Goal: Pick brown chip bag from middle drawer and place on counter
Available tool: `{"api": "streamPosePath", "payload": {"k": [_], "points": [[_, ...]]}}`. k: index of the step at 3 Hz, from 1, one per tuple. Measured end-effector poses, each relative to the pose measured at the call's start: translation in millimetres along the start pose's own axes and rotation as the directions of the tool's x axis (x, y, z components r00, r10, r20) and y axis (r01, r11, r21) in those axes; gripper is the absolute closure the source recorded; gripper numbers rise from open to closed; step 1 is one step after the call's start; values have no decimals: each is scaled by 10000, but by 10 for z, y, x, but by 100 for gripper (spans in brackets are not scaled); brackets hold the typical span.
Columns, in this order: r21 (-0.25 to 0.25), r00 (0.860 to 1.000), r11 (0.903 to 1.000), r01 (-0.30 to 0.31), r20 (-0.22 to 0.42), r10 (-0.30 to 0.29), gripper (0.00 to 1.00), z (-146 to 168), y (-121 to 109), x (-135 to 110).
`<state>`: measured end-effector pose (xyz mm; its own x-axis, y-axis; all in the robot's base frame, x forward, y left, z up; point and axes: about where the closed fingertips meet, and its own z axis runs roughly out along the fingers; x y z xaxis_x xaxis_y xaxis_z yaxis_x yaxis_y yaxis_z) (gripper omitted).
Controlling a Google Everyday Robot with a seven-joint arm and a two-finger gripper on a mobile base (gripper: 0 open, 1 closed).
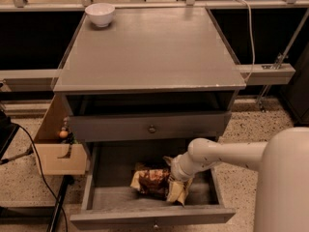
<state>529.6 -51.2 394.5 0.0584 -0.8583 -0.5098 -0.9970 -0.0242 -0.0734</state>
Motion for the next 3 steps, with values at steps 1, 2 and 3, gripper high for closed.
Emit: {"api": "streamPosePath", "payload": {"k": [1, 2, 3], "points": [[-131, 9999, 9999, -110, -14, 109, 0, 174, -76, 17], [-212, 9997, 9995, -241, -3, 241, 9, 308, -102, 54], [-213, 9997, 9995, -241, -3, 241, 33, 309, -102, 54]]}}
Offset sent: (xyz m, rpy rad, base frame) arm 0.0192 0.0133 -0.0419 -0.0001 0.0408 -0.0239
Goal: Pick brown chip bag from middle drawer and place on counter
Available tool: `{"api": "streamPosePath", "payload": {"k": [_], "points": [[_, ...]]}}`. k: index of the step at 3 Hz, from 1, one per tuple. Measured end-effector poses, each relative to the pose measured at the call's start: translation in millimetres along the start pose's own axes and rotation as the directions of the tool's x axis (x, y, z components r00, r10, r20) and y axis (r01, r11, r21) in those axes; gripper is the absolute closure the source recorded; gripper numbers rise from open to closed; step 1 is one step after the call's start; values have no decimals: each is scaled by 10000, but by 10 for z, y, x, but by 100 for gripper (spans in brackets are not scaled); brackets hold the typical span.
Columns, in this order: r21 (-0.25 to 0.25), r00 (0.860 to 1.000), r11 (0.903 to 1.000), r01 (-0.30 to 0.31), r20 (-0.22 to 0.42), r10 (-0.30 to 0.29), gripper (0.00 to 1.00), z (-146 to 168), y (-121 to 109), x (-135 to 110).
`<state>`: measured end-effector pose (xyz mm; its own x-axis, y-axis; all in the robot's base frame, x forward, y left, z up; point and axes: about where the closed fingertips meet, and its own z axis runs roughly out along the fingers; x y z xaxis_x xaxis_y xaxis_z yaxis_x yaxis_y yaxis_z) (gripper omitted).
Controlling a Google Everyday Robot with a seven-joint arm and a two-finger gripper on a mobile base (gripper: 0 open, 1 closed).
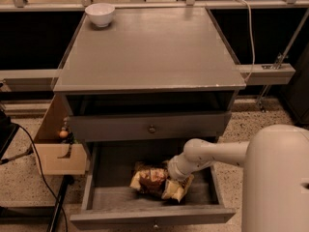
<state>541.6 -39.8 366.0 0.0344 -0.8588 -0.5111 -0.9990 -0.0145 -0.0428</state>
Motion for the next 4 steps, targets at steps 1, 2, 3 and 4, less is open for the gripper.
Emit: {"api": "streamPosePath", "payload": {"k": [1, 2, 3, 4], "points": [[0, 10000, 10000, 0, 0, 0, 55, 0, 0, 0], [-1, 10000, 10000, 0, 0, 0, 80, 1, 0, 0], [-2, 10000, 10000, 0, 0, 0, 100, 1, 1, 0], [-3, 10000, 10000, 0, 1, 0, 100, -22, 0, -14]]}}
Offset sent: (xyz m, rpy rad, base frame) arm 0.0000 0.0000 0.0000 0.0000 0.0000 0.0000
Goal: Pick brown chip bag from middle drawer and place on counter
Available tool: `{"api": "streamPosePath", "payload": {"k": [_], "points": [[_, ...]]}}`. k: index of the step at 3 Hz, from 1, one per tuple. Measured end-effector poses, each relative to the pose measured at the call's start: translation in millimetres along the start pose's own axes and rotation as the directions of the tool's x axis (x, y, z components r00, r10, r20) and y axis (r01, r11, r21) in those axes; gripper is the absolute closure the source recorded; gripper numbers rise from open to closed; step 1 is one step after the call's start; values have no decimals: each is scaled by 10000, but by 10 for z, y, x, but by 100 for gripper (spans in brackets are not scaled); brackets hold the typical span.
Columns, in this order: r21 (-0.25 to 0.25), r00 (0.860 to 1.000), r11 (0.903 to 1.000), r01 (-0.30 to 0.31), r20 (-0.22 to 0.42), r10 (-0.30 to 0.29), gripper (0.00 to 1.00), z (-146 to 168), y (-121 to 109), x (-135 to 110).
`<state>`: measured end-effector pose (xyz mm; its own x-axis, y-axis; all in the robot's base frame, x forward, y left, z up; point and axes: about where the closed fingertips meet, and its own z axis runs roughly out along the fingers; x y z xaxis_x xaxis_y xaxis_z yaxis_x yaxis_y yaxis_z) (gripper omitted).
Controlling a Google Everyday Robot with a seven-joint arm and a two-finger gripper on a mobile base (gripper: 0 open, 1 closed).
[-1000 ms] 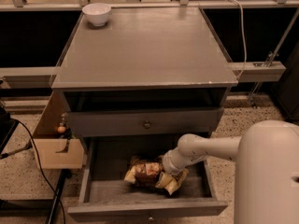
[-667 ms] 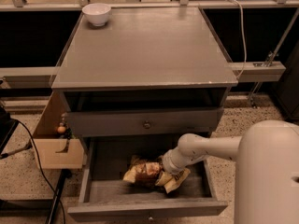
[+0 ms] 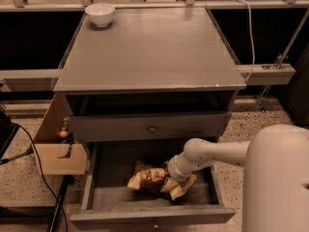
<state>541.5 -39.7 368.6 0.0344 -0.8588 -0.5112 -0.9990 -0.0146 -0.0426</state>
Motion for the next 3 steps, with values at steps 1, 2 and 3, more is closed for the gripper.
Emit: {"api": "streamPosePath", "payload": {"k": [1, 2, 3], "points": [[0, 10000, 10000, 0, 0, 0, 100, -29, -1, -17], [17, 9998, 9998, 211, -15, -211, 100, -254, -46, -179], [-124, 9981, 9980, 620, -55, -621, 100, -641, 17, -461]]}}
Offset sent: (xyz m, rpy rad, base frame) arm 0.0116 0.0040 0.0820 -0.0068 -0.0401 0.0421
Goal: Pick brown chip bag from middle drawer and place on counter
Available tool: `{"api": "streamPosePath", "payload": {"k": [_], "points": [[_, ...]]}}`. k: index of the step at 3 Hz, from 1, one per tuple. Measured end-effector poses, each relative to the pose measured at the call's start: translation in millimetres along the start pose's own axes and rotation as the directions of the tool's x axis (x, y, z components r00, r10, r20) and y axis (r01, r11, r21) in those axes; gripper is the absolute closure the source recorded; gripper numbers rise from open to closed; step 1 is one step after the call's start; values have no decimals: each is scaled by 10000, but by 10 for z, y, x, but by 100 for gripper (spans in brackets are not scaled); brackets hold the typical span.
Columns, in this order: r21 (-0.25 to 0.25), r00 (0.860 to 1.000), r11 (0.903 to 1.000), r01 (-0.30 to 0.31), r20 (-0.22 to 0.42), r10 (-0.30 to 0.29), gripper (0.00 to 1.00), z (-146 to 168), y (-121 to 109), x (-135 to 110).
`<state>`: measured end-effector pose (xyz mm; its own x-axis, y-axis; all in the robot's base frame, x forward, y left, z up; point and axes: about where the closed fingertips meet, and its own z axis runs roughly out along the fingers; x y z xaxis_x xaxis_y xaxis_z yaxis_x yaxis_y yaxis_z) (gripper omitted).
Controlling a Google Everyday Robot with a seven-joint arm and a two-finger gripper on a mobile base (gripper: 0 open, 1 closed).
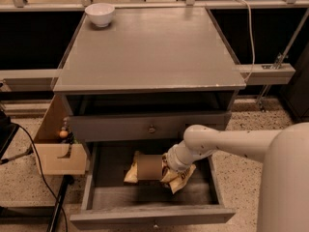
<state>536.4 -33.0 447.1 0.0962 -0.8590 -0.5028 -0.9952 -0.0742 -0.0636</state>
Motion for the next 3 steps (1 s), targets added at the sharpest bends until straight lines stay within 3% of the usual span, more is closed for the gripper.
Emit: {"api": "streamPosePath", "payload": {"k": [2, 3], "points": [[89, 9990, 9996, 275, -342, -271, 100, -927, 267, -311], [809, 9974, 9963, 278, -679, -223, 100, -1624, 409, -473]]}}
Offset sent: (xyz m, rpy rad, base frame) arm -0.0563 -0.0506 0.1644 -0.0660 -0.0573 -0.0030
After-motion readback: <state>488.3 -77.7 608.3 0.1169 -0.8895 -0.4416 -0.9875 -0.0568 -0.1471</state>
